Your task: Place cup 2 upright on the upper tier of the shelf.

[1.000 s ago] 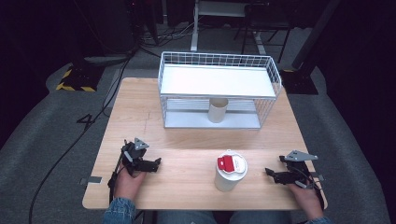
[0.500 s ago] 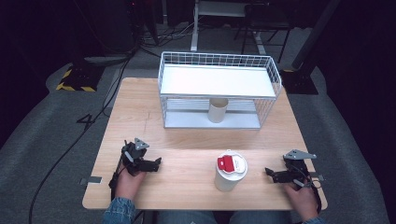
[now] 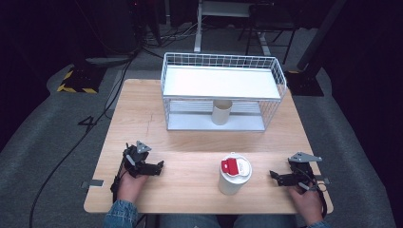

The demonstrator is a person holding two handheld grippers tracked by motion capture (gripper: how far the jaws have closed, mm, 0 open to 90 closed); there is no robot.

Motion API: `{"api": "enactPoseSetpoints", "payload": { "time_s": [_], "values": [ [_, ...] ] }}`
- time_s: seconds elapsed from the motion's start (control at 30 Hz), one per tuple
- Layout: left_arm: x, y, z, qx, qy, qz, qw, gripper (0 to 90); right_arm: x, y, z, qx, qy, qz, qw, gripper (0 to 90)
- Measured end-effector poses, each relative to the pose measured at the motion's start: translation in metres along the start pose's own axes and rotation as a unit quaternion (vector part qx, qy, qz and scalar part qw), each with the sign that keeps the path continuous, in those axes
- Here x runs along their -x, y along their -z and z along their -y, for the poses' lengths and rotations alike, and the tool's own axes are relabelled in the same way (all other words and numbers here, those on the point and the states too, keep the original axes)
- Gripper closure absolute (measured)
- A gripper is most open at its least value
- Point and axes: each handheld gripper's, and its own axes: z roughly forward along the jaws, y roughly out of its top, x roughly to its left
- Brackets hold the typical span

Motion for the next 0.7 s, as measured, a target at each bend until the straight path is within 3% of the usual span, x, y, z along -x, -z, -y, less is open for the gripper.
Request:
{"api": "enactPoseSetpoints", "payload": {
  "time_s": [0.2,0.3,0.7],
  "values": [
    [0.002,0.001,0.000,0.002,-0.013,-0.002,0.9999,0.8,0.000,0.000,0.000,0.000,0.000,0.000,1.0000,0.3],
    [0.005,0.008,-0.002,0.019,-0.015,0.005,0.9997,0.8,0.000,0.000,0.000,0.000,0.000,0.000,1.0000,0.3],
    [0.022,0.040,-0.011,0.062,-0.020,0.053,0.9964,1.0,0.000,0.000,0.000,0.000,-0.001,0.000,1.0000,0.3]
  ]
}}
